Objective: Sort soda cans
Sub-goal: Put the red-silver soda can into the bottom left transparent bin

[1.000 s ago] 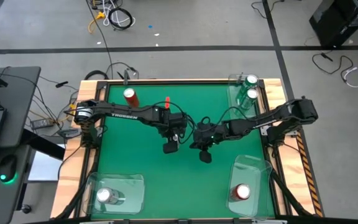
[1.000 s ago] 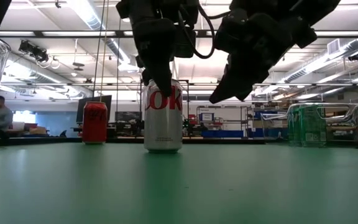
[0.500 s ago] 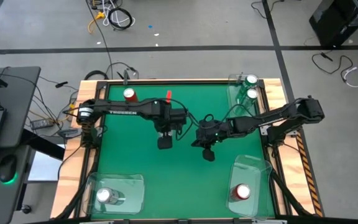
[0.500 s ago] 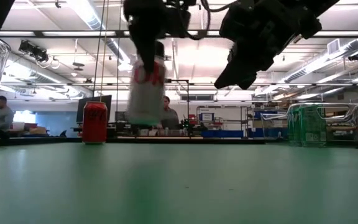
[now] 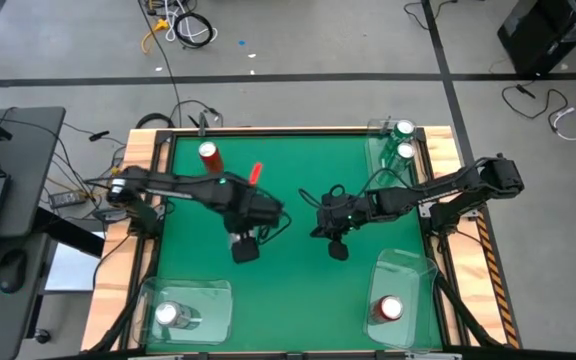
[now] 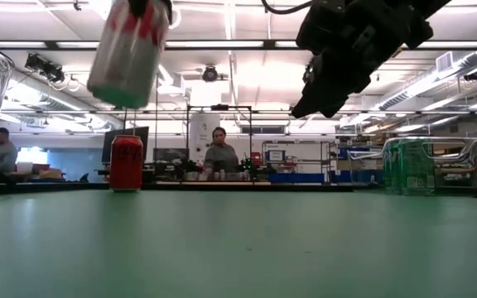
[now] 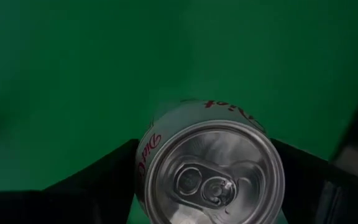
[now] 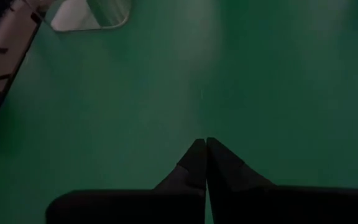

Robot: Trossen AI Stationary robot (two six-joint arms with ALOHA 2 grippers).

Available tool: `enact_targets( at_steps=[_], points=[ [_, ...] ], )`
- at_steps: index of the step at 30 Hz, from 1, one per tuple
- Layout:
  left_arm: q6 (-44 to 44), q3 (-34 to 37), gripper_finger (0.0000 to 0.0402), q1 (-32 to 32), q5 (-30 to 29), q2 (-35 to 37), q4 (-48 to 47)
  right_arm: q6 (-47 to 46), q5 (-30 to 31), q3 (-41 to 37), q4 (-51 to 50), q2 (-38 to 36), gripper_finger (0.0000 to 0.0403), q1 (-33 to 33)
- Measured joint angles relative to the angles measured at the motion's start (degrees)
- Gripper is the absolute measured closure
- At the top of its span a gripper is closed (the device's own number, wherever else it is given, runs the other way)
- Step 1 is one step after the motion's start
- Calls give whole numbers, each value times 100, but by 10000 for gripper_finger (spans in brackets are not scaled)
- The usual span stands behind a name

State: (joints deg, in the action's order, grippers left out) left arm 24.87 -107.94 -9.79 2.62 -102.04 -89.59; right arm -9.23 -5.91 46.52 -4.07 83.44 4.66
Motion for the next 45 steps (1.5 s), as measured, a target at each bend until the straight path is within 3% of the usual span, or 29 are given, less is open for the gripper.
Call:
enact_targets(
  at_steps=[9, 29, 39, 45],
  points=[
    [2531, -4, 92, -1048, -283, 678, 75, 41, -20, 0, 2, 0, 403, 151],
    [7832, 685, 92, -3645, -1048, 647, 671, 80, -20, 0, 187, 0, 403, 470],
    [9193, 1761, 92, -4209, -1334, 647, 1664, 53, -17, -1, 244, 0, 403, 477],
    [9472, 2220, 92, -4287, -1324, 645, 1721, 35, -17, -2, 277, 0, 403, 477]
  ],
)
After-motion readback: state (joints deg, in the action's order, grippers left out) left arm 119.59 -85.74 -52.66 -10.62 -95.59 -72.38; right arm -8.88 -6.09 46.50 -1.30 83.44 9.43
